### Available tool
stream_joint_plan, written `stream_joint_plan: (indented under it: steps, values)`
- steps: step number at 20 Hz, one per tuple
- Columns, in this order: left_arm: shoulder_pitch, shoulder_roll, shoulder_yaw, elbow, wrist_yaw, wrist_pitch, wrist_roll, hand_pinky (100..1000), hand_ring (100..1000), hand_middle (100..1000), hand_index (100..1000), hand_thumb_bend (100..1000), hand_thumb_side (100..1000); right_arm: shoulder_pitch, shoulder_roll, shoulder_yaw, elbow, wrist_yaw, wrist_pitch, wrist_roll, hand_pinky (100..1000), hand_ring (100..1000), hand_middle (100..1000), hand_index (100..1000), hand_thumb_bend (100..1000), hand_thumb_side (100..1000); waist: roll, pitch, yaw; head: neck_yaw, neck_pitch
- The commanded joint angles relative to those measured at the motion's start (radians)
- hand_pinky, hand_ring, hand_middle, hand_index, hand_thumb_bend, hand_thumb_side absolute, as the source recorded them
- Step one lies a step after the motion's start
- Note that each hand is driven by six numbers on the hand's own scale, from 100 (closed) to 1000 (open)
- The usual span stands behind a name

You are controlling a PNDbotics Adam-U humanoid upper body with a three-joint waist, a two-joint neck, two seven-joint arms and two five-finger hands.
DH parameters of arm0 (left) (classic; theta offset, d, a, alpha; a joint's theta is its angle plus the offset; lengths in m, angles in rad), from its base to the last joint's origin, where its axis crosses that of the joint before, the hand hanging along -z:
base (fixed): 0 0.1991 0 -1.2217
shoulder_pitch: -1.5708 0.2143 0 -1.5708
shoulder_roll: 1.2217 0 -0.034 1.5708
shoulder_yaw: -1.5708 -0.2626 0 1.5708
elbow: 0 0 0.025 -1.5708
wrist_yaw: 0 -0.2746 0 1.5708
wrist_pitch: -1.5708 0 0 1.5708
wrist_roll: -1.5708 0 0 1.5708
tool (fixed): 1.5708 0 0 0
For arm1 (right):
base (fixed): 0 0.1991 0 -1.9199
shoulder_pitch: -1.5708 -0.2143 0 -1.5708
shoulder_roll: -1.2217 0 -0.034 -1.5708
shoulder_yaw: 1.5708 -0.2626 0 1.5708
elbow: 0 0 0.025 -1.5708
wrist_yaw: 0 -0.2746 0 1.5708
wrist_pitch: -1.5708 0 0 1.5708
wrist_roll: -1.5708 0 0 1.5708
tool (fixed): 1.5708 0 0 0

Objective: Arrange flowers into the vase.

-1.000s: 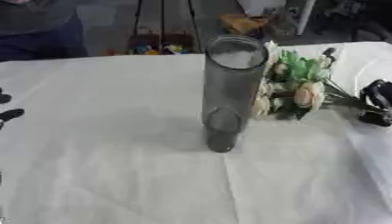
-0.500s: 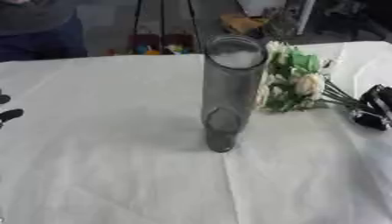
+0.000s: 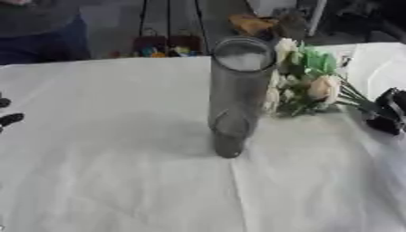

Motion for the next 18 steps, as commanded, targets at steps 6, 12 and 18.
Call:
stream_joint_plan:
  steps: [6, 12, 18]
  values:
    - [-0.004, 0.006, 0.011, -0.009, 0.006, -0.003, 0.001, 709, 930, 643, 790, 979, 778, -0.012, -0.033, -0.026, -0.060, -0.066, -0.078, -0.014, 100, 100, 100, 106, 100, 716, -0.001, -0.019, -0.003, -0.001, -0.005]
    - [0.001, 0.007, 0.012, -0.006, 0.007, -0.003, 0.002, 709, 931, 643, 790, 978, 778, -0.031, -0.036, -0.068, -0.164, -0.094, -0.106, 0.069, 100, 100, 100, 100, 100, 741, -0.006, -0.023, -0.013, -0.006, -0.004]
    - [0.011, 0.009, 0.013, -0.001, 0.006, -0.005, 0.002, 709, 931, 643, 790, 978, 779, -0.059, -0.043, -0.103, -0.259, -0.135, -0.110, 0.162, 100, 100, 100, 100, 100, 713, -0.019, -0.033, -0.032, -0.004, 0.001]
